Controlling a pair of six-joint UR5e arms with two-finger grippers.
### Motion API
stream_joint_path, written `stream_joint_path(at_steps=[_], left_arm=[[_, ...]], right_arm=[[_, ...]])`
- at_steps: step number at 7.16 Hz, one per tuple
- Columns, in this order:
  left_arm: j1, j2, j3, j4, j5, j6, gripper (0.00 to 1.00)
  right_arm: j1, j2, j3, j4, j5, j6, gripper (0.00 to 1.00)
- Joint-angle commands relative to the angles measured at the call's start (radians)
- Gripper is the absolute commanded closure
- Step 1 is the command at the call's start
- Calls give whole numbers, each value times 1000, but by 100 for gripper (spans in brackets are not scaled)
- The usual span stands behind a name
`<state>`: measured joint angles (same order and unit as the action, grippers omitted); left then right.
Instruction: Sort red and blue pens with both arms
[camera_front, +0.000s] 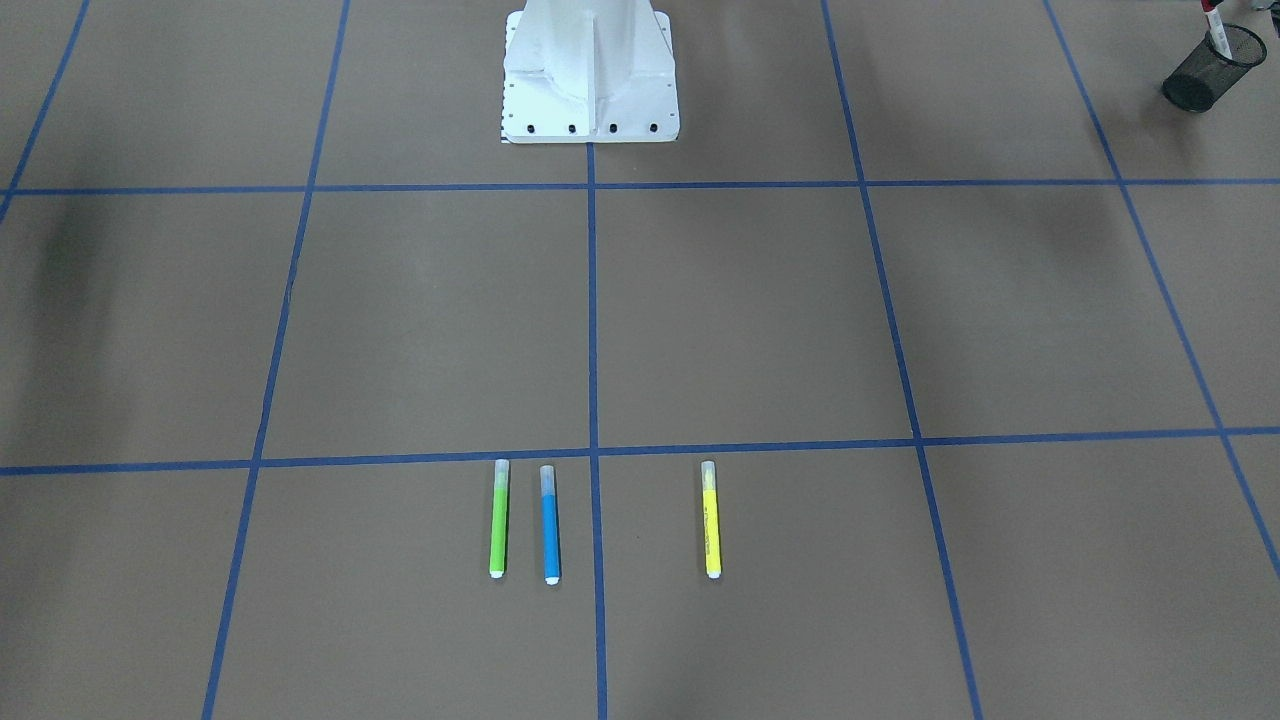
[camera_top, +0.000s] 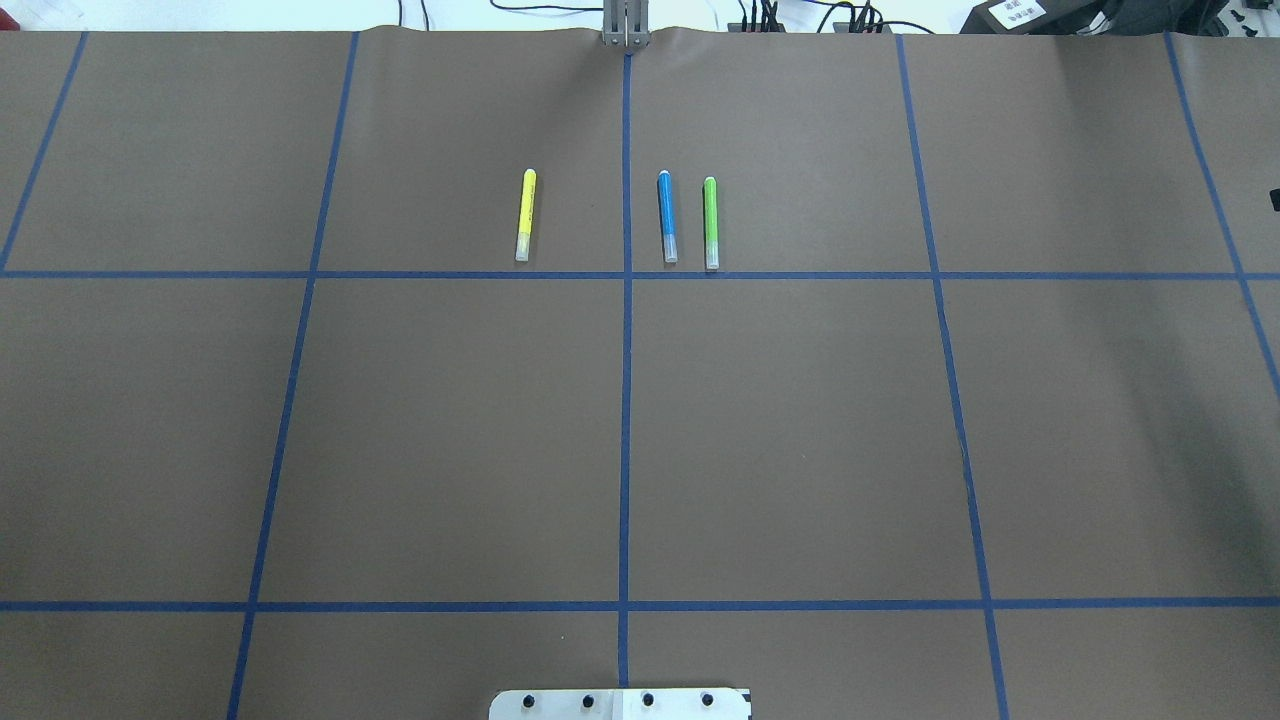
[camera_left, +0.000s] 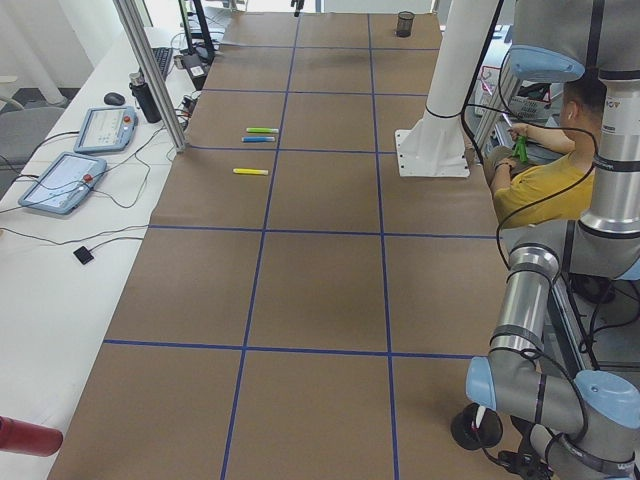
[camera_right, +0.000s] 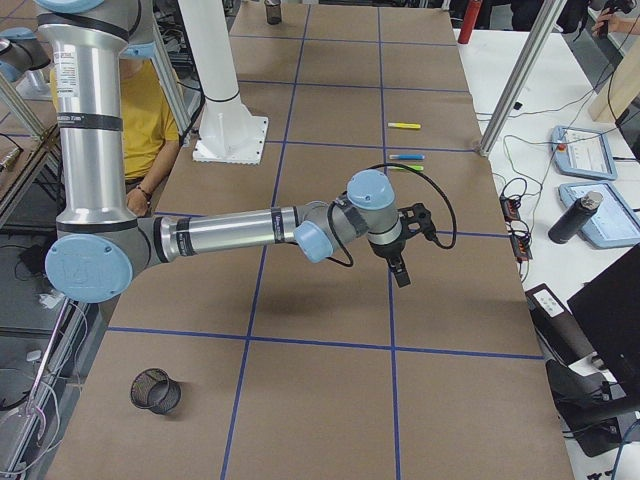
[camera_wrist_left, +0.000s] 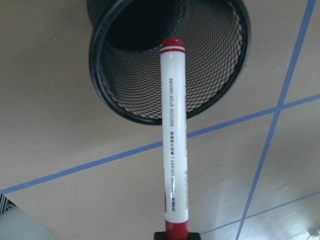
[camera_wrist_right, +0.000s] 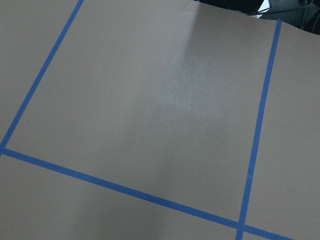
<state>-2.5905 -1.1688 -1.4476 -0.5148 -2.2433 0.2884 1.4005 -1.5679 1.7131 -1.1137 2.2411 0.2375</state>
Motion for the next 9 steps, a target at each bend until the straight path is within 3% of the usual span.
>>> stream_joint_path(at_steps=[1, 6, 9], left_arm=[[0, -25, 29, -14, 2, 3, 1], [-7, -80, -5, -22, 1, 15, 0], [3, -77, -167, -207, 2, 15, 0]], right_arm=[[-3, 2, 2, 2, 0, 9, 0], [-6, 2, 2, 0, 3, 22, 0], [-28, 8, 2, 0, 0, 52, 0]])
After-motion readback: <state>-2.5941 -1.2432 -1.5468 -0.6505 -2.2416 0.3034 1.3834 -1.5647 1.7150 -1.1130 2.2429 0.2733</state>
